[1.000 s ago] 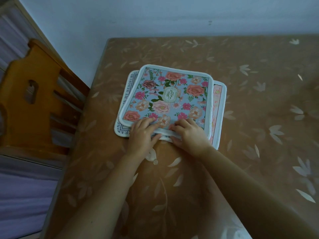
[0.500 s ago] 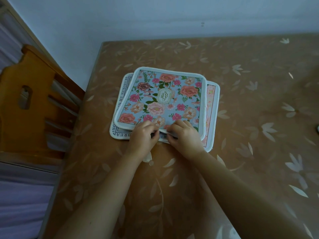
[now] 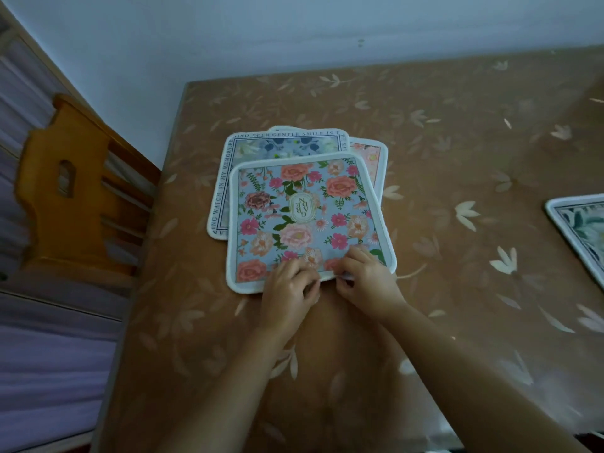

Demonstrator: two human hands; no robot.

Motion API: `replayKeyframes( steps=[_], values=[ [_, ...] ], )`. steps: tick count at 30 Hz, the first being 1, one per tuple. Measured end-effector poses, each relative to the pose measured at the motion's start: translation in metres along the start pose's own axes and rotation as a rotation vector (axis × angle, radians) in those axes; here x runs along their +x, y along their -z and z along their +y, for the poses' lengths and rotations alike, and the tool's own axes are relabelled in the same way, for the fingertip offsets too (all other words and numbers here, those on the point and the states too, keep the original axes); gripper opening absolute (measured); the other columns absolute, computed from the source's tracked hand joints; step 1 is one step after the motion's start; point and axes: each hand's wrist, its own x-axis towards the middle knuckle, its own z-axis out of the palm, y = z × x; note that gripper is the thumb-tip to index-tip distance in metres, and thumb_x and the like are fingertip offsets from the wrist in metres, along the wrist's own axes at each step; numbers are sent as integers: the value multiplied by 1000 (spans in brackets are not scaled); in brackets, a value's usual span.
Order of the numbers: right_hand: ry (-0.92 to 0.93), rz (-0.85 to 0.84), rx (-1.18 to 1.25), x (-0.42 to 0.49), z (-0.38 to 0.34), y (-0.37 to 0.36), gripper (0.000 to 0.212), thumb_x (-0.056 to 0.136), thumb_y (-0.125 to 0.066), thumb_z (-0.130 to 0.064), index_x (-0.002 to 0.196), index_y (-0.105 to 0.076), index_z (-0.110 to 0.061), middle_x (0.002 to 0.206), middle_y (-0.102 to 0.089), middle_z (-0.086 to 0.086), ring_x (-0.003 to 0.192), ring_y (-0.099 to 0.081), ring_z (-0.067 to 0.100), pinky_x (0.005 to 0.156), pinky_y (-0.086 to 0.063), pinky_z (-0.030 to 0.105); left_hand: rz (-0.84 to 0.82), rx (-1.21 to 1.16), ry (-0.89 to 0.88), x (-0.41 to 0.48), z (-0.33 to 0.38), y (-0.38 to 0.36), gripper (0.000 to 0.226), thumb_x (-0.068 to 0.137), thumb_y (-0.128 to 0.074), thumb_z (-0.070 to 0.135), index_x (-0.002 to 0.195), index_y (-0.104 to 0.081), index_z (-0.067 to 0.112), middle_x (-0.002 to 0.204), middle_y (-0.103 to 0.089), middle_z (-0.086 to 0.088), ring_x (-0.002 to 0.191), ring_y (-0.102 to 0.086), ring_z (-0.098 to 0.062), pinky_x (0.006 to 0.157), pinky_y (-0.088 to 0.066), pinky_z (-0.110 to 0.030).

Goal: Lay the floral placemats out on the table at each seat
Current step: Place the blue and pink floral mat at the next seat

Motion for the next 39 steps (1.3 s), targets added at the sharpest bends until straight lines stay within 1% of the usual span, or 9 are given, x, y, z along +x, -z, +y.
replayKeyframes(
  steps=[3, 9, 13, 16, 18, 23, 32, 36, 39],
  values=[
    [-9, 6, -6, -28, 0, 9, 16, 68, -68, 0, 83, -67, -4, 77, -62, 16, 81, -61, 34, 58, -55, 45, -22, -6, 14, -22, 15, -1, 13, 70, -73, 4, 81, -67, 8, 85, -64, -9, 83, -60, -28, 69, -51, -40],
    [-40, -41, -41, -85, 8, 29, 20, 70, -68, -2, 89, -69, -7, 82, -64, 14, 85, -62, 32, 59, -55, 44, -64, 4, 43, -71, 48, -1, 16, 66, -75, 0, 78, -68, 6, 79, -62, -12, 76, -60, -30, 67, -52, -39],
    [-64, -101, -56, -123, 16, 43, 19, 74, -65, -5, 93, -67, -7, 86, -62, 14, 91, -59, 32, 67, -52, 42, -101, 16, 63, -101, 71, -5, 15, 66, -76, 2, 78, -68, 8, 79, -62, -10, 78, -61, -27, 74, -45, -34],
    [-77, -137, -64, -148, 24, 53, 17, 75, -64, -6, 92, -66, -6, 88, -61, 14, 92, -58, 31, 69, -52, 42, -132, 24, 105, -118, 90, -12, 12, 70, -74, 5, 80, -68, 8, 83, -61, -12, 84, -61, -30, 83, -42, -44],
    [-76, -172, -73, -163, 29, 59, 21, 77, -62, -9, 98, -65, -7, 92, -61, 13, 96, -57, 29, 74, -52, 42, -161, 36, 128, -128, 102, -16, 10, 73, -71, 7, 82, -68, 7, 86, -60, -13, 88, -59, -30, 88, -41, -48],
    [-61, -241, -76, -197, 39, 75, 24, 78, -62, -11, 102, -64, -7, 96, -62, 14, 98, -56, 30, 79, -50, 40, -242, 45, 170, -149, 132, -26, 9, 77, -67, 10, 86, -67, 8, 92, -59, -12, 96, -55, -27, 93, -36, -47],
    [-60, -293, -52, -235, 57, 103, 27, 81, -61, -12, 107, -63, -7, 101, -61, 14, 100, -55, 29, 85, -50, 40, -218, 25, 217, -173, 172, -41, 13, 73, -72, 10, 85, -67, 6, 92, -58, -15, 95, -52, -30, 85, -41, -40],
    [-68, -301, -60, -239, 56, 103, 25, 82, -60, -12, 106, -62, -6, 104, -61, 14, 102, -54, 27, 89, -48, 40, -201, 32, 237, -178, 172, -40, 14, 75, -71, 10, 87, -66, 7, 95, -57, -13, 99, -50, -29, 84, -43, -37],
    [-79, -323, -77, -245, 56, 99, 25, 85, -57, -12, 110, -59, -8, 107, -59, 13, 103, -53, 27, 88, -49, 40, -227, 109, 210, -182, 163, -37, 17, 74, -71, 12, 89, -65, 7, 98, -56, -13, 100, -51, -29, 83, -44, -39]
  ],
)
